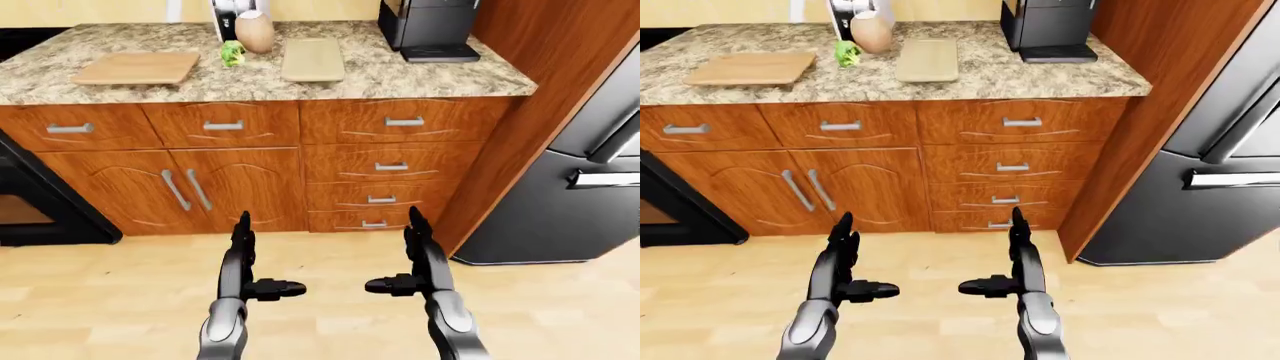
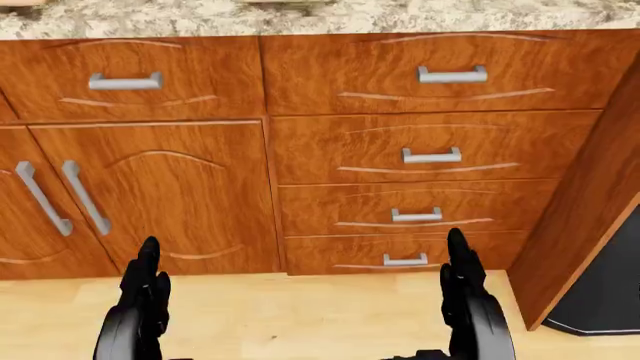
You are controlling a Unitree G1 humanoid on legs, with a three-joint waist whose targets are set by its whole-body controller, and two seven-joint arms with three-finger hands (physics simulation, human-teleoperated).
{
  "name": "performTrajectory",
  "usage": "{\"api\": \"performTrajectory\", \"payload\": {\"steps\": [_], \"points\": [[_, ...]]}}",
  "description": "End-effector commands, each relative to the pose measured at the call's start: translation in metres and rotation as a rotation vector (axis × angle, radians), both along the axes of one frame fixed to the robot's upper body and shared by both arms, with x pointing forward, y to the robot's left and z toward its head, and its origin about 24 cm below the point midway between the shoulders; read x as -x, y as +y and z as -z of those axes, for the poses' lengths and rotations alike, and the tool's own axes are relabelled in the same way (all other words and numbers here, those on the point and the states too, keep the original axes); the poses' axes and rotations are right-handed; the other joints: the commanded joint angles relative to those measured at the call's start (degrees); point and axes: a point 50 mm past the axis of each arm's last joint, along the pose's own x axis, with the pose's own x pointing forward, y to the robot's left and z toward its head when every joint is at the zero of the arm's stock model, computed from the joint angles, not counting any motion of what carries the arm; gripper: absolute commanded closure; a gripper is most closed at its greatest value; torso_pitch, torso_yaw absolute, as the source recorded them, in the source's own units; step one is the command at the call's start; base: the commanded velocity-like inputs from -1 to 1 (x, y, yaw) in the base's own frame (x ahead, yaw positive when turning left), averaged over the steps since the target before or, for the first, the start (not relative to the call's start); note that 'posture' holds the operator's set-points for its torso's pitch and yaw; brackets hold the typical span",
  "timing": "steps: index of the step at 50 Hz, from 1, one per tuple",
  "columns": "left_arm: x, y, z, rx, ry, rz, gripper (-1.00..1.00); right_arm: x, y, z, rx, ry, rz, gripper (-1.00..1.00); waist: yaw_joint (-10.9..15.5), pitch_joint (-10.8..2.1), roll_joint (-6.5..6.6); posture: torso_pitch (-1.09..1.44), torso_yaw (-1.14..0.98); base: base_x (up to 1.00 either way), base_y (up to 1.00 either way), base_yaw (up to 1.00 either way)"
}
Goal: Place the broccoli and the coconut on separate cutting boards.
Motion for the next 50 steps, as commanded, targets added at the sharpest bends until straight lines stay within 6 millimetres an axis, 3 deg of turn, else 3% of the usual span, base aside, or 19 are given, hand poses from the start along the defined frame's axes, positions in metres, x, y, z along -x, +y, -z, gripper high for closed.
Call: {"api": "performTrajectory", "payload": {"steps": [1, 3, 5, 7, 12, 25, 37, 38, 40, 43, 45, 50], "points": [[-0.012, -0.003, -0.038, -0.005, -0.178, 0.015, -1.0, -0.004, -0.004, -0.038, 0.006, -0.191, 0.014, -1.0, -0.12, -0.05, -0.45, 0.0, 0.0, 0.0, 0.0, 0.0], [-0.013, -0.002, -0.042, -0.01, -0.184, 0.01, -1.0, -0.003, -0.005, -0.044, -0.001, -0.211, 0.014, -1.0, 0.19, -3.62, -0.04, 0.0, 0.0, 0.0, 0.0, 0.0], [-0.014, -0.002, -0.043, -0.025, -0.183, 0.013, -1.0, -0.003, -0.005, -0.052, 0.001, -0.22, 0.016, -1.0, 0.21, -1.01, -0.53, 0.0, 0.0, 0.0, 0.0, 0.0], [-0.016, -0.002, -0.051, -0.037, -0.195, 0.014, -1.0, -0.001, -0.004, -0.051, 0.004, -0.23, 0.007, -1.0, 0.26, -3.9, -0.51, 0.0, 0.0, 0.0, 0.0, 0.0], [-0.018, -0.001, -0.064, -0.05, -0.212, 0.013, -1.0, 0.0, -0.006, -0.058, 0.015, -0.246, 0.005, -1.0, 0.31, -4.55, -0.43, 0.0, 0.0, 0.0, 0.0, 0.0], [-0.032, 0.004, -0.123, -0.091, -0.315, 0.006, -1.0, -0.004, -0.008, -0.112, 0.04, -0.35, -0.017, -1.0, 0.44, -5.38, -0.27, 0.0, 0.0, 0.0, 0.0, 0.0], [-0.045, 0.006, -0.177, -0.121, -0.412, 0.008, -1.0, -0.011, -0.007, -0.161, 0.048, -0.436, -0.034, -1.0, 0.4, -4.84, -0.27, 0.0, 0.0, 0.0, 0.0, 0.0], [-0.045, 0.006, -0.181, -0.125, -0.42, 0.013, -1.0, -0.01, -0.006, -0.166, 0.048, -0.444, -0.036, -1.0, 0.37, -5.67, 0.15, 0.0, 0.0, 0.0, 0.09, 0.0], [-0.046, 0.009, -0.191, -0.136, -0.435, 0.001, -1.0, -0.011, -0.006, -0.172, 0.06, -0.458, -0.04, -1.0, 0.32, -4.71, 0.12, 0.0, 0.0, 0.0, 0.21, 0.0], [-0.045, 0.012, -0.2, -0.145, -0.45, -0.001, -1.0, -0.012, -0.009, -0.182, 0.055, -0.479, -0.033, -1.0, 0.09, -4.3, -1.64, 0.0, 0.0, 0.0, 0.34, 0.0], [-0.046, 0.012, -0.203, -0.152, -0.453, -0.001, -1.0, -0.013, -0.01, -0.184, 0.049, -0.492, -0.027, -1.0, 0.05, -4.55, -1.39, 0.0, 0.0, 0.0, 0.34, 0.0], [-0.042, 0.014, -0.209, -0.16, -0.467, -0.005, -1.0, -0.009, -0.011, -0.192, 0.054, -0.509, -0.023, -1.0, -0.45, -3.46, 1.39, 0.0, 0.0, 0.0, 0.45, 0.0]]}}
